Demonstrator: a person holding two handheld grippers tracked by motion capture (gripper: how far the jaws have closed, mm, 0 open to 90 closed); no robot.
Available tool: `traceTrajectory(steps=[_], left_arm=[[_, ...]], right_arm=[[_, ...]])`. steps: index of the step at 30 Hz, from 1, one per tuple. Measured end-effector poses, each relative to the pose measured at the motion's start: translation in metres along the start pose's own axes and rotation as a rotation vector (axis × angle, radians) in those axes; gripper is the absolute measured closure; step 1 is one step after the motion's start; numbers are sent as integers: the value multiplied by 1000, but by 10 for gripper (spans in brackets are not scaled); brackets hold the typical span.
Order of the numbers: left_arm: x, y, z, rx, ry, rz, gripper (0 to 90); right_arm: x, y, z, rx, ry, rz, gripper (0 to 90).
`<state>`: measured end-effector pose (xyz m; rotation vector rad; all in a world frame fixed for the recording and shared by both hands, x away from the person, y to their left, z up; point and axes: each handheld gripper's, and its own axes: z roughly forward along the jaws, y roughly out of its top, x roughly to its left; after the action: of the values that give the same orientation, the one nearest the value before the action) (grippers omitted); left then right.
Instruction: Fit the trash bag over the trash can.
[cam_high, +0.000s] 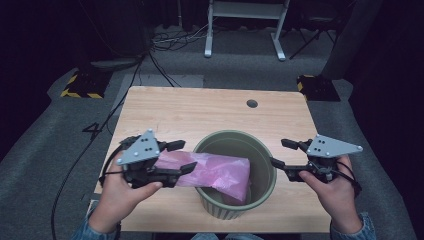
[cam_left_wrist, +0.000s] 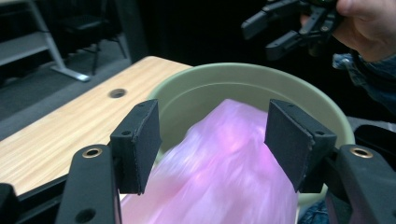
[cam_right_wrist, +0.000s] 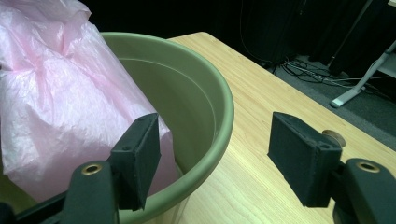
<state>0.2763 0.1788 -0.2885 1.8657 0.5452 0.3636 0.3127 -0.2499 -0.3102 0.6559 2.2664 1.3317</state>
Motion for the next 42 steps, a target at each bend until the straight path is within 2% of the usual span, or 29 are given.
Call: traceTrajectory(steps=[1, 5, 11, 12, 13, 15, 17, 20, 23, 25, 28, 34, 38, 40, 42], left_arm=[[2, -3, -7, -3, 15, -2, 358], [12, -15, -29, -21, 55, -54, 357], [19, -33, -45, -10, 100, -93, 351], [21, -42, -52, 3, 134, -103, 343], [21, -42, -52, 3, 134, -103, 329], [22, -50, -57, 16, 167, -115, 322], [23, -62, -65, 32, 217, -132, 309], [24, -70, -72, 26, 237, -154, 302], [24, -85, -89, 19, 268, -186, 291], [24, -88, -93, 20, 270, -190, 287], [22, -99, -100, 23, 281, -220, 282], [13, -112, -100, 17, 237, -249, 274], [6, -115, -97, 14, 218, -248, 256], [3, -118, -94, 23, 205, -249, 249], [6, -120, -89, 40, 201, -261, 274]], right_arm=[[0, 0, 0, 0, -1, 1, 340], [-1, -1, -2, -1, -7, -2, 338], [-3, -4, -1, 7, 3, -3, 333], [-4, -5, 0, 10, 5, 0, 330], [-4, -5, 0, 10, 5, 0, 330], [-7, -7, 0, 11, 11, 4, 325], [-9, -8, 0, 10, 15, 7, 324], [-10, -9, -1, 9, 16, 11, 324], [-12, -11, -2, 6, 14, 17, 324], [-12, -11, -3, 6, 10, 19, 323], [-12, -12, -5, 5, 8, 22, 322], [-13, -15, -7, 7, -3, 37, 322], [-14, -18, -11, 3, 3, 48, 317], [-14, -20, -12, 5, 2, 50, 318], [-14, -21, -12, 7, 4, 51, 318]])
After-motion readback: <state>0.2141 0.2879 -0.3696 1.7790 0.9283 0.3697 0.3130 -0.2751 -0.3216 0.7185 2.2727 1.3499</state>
